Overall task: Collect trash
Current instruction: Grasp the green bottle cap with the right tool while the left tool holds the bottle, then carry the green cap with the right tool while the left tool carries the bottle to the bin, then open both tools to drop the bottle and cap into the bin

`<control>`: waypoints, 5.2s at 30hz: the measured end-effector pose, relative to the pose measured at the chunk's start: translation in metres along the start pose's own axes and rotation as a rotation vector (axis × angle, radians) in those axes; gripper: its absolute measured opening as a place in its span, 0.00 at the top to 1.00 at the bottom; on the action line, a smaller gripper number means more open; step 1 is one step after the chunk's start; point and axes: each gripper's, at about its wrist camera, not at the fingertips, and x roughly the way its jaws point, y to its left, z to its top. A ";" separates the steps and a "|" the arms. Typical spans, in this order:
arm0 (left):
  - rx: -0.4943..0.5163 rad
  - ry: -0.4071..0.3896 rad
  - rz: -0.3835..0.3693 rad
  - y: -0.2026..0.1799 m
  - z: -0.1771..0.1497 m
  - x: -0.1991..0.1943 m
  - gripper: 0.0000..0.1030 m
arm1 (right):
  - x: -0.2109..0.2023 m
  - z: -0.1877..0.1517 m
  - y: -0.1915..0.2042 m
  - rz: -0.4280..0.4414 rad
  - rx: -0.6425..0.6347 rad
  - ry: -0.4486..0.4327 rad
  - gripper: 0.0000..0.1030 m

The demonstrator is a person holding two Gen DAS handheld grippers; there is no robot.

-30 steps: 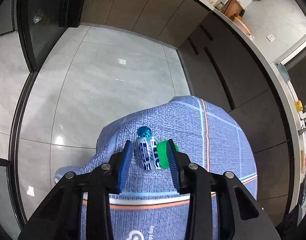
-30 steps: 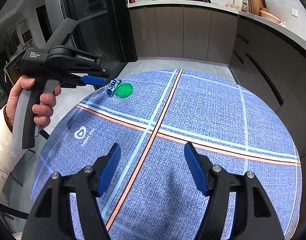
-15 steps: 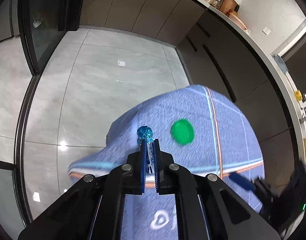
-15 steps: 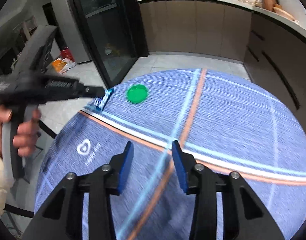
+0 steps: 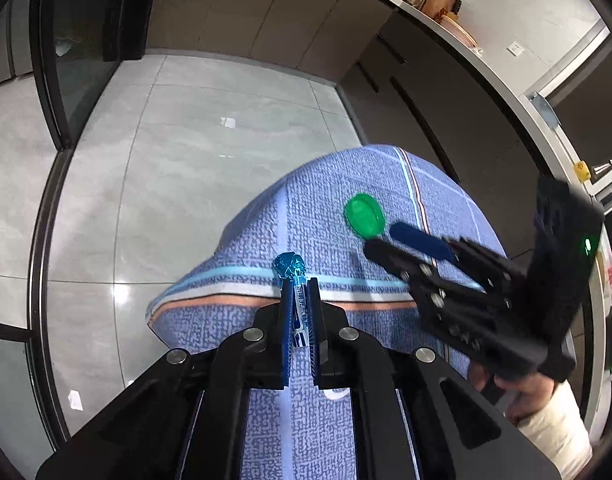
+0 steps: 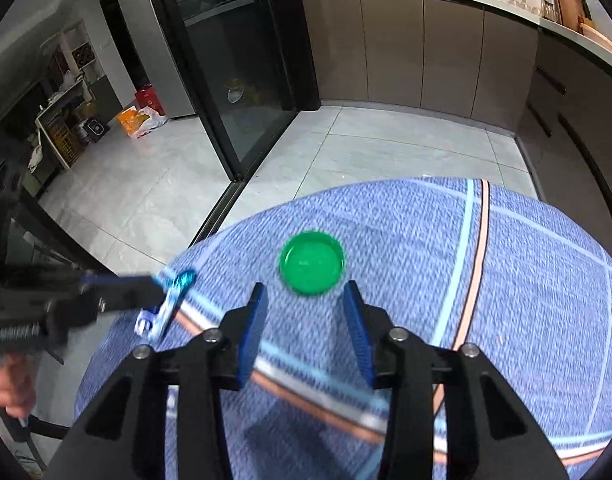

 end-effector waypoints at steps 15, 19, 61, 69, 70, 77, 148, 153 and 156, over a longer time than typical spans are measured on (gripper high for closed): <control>0.088 -0.030 0.001 -0.016 -0.014 -0.006 0.78 | 0.028 0.016 0.004 -0.036 -0.017 -0.009 0.64; 0.114 -0.029 0.027 -0.020 -0.013 -0.001 0.78 | 0.020 0.006 0.000 -0.034 -0.006 -0.012 0.64; 0.286 -0.157 -0.016 -0.148 -0.049 -0.082 0.92 | -0.180 -0.074 -0.021 -0.057 0.056 -0.205 0.64; 0.385 -0.166 -0.045 -0.211 -0.075 -0.088 0.92 | -0.250 -0.111 -0.039 -0.119 0.093 -0.267 0.64; 0.394 -0.165 -0.049 -0.216 -0.077 -0.087 0.92 | -0.258 -0.116 -0.043 -0.127 0.102 -0.274 0.64; 0.460 -0.141 -0.095 -0.258 -0.096 -0.078 0.91 | -0.297 -0.153 -0.063 -0.172 0.175 -0.324 0.64; 0.745 0.156 -0.203 -0.522 -0.214 0.185 0.08 | -0.340 -0.454 -0.298 -0.481 0.697 -0.241 0.03; 0.751 0.113 -0.202 -0.521 -0.210 0.166 0.08 | -0.347 -0.445 -0.288 -0.485 0.674 -0.255 0.03; 0.759 0.081 -0.199 -0.521 -0.209 0.150 0.08 | -0.353 -0.438 -0.280 -0.484 0.658 -0.265 0.03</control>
